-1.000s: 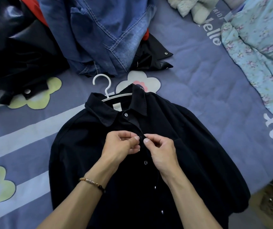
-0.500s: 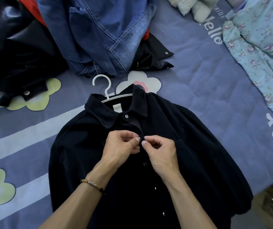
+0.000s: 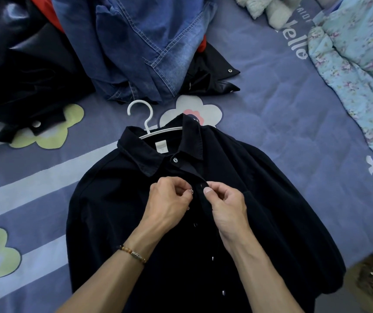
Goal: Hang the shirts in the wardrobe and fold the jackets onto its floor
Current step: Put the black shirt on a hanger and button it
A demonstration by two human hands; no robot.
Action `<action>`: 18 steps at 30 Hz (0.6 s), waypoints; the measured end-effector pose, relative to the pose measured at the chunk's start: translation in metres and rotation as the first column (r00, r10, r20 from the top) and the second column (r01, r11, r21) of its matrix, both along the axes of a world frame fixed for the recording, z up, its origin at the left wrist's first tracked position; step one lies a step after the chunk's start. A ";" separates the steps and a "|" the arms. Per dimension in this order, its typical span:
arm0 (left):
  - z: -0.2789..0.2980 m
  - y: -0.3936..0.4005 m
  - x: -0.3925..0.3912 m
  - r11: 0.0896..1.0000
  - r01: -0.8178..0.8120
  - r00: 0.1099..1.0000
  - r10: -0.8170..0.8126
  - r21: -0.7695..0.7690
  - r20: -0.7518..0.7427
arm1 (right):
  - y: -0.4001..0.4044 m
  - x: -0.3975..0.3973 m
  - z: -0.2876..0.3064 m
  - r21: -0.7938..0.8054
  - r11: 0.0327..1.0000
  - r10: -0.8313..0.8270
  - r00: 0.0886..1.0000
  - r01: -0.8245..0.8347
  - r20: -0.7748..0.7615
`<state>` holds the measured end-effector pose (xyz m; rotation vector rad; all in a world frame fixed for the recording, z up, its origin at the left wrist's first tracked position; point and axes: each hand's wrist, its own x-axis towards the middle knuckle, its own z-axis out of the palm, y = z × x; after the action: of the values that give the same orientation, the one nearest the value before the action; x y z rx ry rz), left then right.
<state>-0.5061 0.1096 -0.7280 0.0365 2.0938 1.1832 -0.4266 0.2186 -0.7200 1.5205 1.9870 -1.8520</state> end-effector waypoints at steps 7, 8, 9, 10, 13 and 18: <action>0.005 0.001 -0.004 0.994 -0.096 0.991 0.090 0.056 0.101 | -0.008 -0.002 -0.001 0.316 0.921 0.235 0.972 -0.227 0.012; 0.005 0.001 -0.005 0.991 -0.117 0.985 0.108 0.065 0.133 | -0.009 -0.002 -0.002 0.337 0.912 0.248 0.969 -0.236 0.006; 0.005 0.001 -0.005 0.988 -0.133 0.980 0.120 0.072 0.159 | -0.009 -0.003 -0.001 0.346 0.908 0.256 0.967 -0.239 -0.006; 0.004 0.001 -0.006 0.987 -0.143 0.976 0.128 0.076 0.174 | -0.009 -0.002 -0.001 0.349 0.906 0.261 0.965 -0.241 -0.013; 0.003 0.002 -0.005 0.986 -0.146 0.976 0.132 0.076 0.171 | -0.009 -0.001 -0.003 0.346 0.911 0.247 0.969 -0.225 -0.021; 0.001 0.000 -0.003 0.986 -0.141 0.978 0.125 0.087 0.166 | -0.012 0.001 -0.003 0.294 0.936 0.217 0.975 -0.192 -0.056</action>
<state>-0.5090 0.1100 -0.7272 -0.1510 1.9212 1.3240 -0.4259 0.2066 -0.7229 1.2427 2.4388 -1.6326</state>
